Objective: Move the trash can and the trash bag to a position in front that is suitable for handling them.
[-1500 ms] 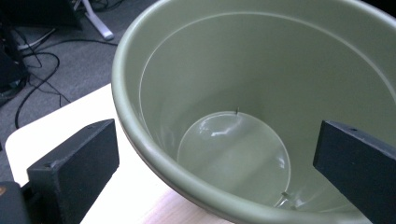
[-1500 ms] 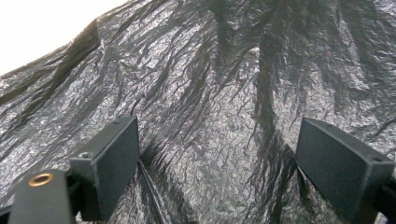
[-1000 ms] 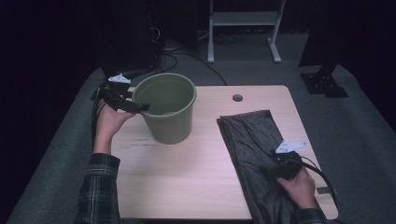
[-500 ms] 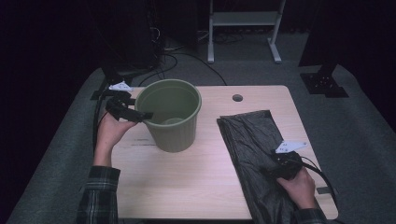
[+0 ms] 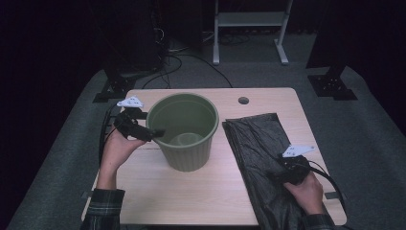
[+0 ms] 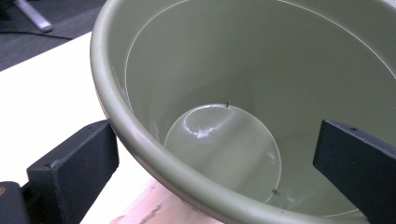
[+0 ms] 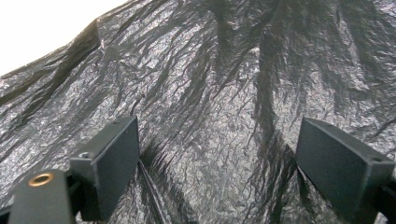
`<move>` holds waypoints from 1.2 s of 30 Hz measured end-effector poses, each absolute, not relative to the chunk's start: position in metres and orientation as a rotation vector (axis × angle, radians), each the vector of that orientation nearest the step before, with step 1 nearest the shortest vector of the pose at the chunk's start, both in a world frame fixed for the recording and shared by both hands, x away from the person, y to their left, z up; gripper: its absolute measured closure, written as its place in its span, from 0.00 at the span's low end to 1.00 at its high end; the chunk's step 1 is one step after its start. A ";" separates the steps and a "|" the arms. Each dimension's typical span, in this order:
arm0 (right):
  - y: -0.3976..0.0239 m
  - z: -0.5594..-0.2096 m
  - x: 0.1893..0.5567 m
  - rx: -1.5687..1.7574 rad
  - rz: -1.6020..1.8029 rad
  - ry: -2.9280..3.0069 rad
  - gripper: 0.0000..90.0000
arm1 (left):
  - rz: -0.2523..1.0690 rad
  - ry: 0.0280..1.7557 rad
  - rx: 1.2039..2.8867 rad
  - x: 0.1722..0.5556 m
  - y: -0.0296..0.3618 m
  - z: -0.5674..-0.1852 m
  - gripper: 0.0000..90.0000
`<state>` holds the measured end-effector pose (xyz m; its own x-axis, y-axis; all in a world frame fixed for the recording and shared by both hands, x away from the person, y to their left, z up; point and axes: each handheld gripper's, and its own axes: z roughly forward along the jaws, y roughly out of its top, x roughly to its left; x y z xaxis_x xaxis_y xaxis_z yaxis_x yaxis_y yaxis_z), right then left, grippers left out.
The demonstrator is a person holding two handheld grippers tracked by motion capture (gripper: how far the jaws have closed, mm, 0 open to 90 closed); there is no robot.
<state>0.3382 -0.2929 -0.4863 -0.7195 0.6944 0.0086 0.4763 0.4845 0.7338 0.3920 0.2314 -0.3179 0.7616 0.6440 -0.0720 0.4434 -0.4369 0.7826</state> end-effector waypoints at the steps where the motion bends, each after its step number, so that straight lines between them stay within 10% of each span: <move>1: -0.293 -0.486 0.338 0.992 1.072 2.444 0.14 | 0.284 0.792 2.108 0.387 0.226 -0.318 0.00; 36: -0.293 -0.486 0.338 0.993 1.073 2.445 0.14 | 0.285 0.637 2.038 0.336 0.204 -0.294 0.00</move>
